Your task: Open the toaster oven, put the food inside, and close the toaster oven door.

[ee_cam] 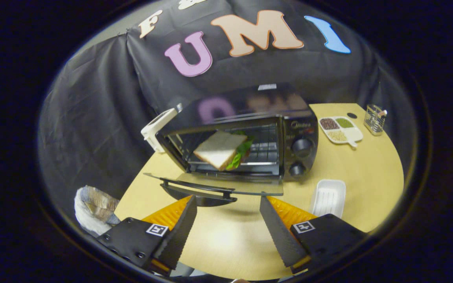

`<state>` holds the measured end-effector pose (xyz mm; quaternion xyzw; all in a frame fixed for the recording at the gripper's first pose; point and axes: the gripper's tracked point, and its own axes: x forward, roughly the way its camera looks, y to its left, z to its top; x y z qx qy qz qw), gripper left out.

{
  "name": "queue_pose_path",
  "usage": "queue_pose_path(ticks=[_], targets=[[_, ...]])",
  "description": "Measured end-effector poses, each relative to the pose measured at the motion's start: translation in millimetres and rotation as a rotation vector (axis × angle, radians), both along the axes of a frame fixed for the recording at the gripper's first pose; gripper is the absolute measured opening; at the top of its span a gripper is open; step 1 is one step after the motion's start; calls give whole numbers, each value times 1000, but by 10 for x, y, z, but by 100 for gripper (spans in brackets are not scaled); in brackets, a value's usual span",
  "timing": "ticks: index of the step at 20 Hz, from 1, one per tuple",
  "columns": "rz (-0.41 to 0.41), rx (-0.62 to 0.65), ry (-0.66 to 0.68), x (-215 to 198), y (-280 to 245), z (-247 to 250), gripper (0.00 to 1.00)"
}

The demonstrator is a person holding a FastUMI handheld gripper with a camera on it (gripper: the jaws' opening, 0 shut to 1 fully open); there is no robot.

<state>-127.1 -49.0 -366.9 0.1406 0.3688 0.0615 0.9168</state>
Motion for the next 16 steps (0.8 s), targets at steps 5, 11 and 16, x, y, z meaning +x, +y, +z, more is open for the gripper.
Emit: queue_pose_path(ticks=[5,11,16], targets=[[-32,-21,-71,358,-145,192,99],[-42,-63,-181,573,-277,567,99],[-40,-97,-330,699,-333,1206,99]])
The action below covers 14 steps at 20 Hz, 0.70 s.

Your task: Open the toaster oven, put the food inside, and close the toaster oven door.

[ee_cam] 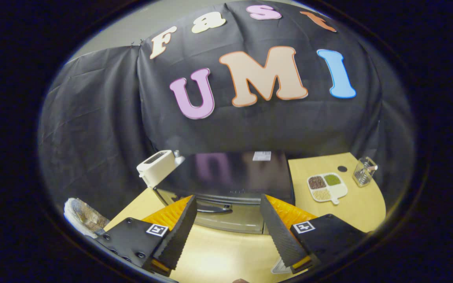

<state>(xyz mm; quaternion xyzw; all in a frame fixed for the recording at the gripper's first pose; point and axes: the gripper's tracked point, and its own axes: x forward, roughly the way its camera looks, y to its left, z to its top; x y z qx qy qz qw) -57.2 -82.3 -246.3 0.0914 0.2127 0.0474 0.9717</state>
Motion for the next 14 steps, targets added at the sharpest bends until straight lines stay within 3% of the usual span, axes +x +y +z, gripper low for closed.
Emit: queue_pose_path(ticks=[10,14], targets=[[16,-87,-430,169,-137,1936,99],[5,-57,-505,162,-227,2531,99]])
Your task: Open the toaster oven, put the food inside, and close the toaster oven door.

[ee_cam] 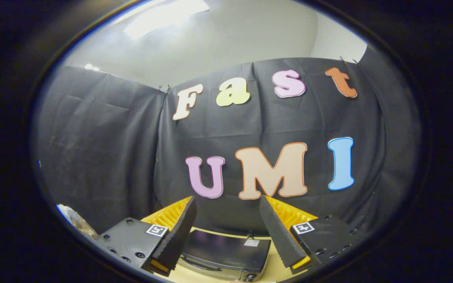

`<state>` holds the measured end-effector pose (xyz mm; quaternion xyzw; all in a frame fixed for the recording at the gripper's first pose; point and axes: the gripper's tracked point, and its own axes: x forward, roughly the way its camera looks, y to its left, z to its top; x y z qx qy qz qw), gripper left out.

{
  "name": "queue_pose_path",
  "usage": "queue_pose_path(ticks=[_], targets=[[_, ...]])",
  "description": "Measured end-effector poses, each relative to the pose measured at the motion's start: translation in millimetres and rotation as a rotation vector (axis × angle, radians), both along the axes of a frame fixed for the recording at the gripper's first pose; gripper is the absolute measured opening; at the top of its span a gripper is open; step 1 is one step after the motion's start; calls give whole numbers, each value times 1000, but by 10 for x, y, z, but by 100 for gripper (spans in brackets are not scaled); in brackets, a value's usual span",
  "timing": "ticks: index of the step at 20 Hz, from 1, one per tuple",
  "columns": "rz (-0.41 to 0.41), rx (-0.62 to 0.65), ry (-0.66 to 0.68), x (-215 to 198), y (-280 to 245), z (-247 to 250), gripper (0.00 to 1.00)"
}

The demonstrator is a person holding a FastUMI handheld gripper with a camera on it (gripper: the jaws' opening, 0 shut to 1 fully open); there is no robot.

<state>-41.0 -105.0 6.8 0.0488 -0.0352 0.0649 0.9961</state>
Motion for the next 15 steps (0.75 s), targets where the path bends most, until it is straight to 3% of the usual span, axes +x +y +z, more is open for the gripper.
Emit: queue_pose_path(ticks=[5,15], targets=[[-15,9,-23,25,-220,319,98],[-10,-36,-9,-70,-511,268,98]])
